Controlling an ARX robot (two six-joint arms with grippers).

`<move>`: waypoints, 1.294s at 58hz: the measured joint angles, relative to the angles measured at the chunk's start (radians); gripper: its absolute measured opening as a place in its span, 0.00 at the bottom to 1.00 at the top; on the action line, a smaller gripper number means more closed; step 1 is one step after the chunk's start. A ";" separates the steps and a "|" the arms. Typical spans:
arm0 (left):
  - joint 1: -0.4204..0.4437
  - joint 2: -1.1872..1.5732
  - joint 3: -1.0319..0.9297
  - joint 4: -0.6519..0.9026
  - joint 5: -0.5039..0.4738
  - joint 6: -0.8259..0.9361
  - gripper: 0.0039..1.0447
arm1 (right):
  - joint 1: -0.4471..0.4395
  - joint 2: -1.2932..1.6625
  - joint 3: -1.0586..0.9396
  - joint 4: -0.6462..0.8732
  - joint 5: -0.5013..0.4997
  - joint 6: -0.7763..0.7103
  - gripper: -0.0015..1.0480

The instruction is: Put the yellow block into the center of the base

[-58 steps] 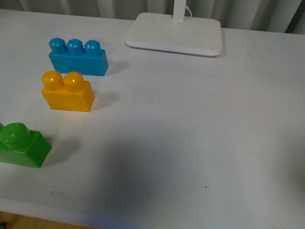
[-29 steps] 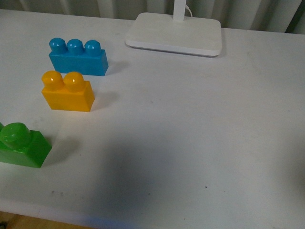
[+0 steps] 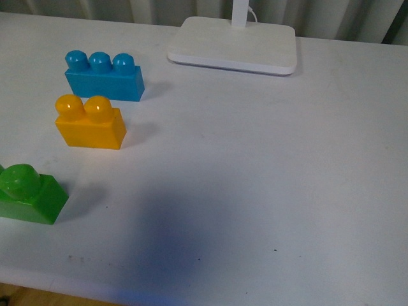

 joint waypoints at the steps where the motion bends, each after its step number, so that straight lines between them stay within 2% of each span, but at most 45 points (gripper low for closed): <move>1: 0.000 0.000 0.000 0.000 0.000 0.000 0.94 | -0.009 0.016 0.009 0.000 -0.005 -0.007 0.91; 12: 0.000 0.000 0.000 0.000 0.000 0.000 0.94 | -0.185 0.313 0.201 -0.112 -0.096 -0.184 0.91; 22: 0.000 0.000 0.000 0.000 0.000 0.000 0.94 | -0.259 0.467 0.307 -0.166 -0.115 -0.310 0.91; 40: 0.000 0.000 0.000 0.000 0.000 0.000 0.94 | -0.277 0.606 0.345 -0.201 -0.115 -0.444 0.91; 54: 0.000 0.000 0.000 0.000 0.000 0.000 0.94 | -0.259 0.646 0.402 -0.249 -0.156 -0.405 0.91; 75: 0.000 0.000 0.000 0.000 0.000 0.000 0.94 | -0.212 0.680 0.431 -0.244 -0.140 -0.369 0.91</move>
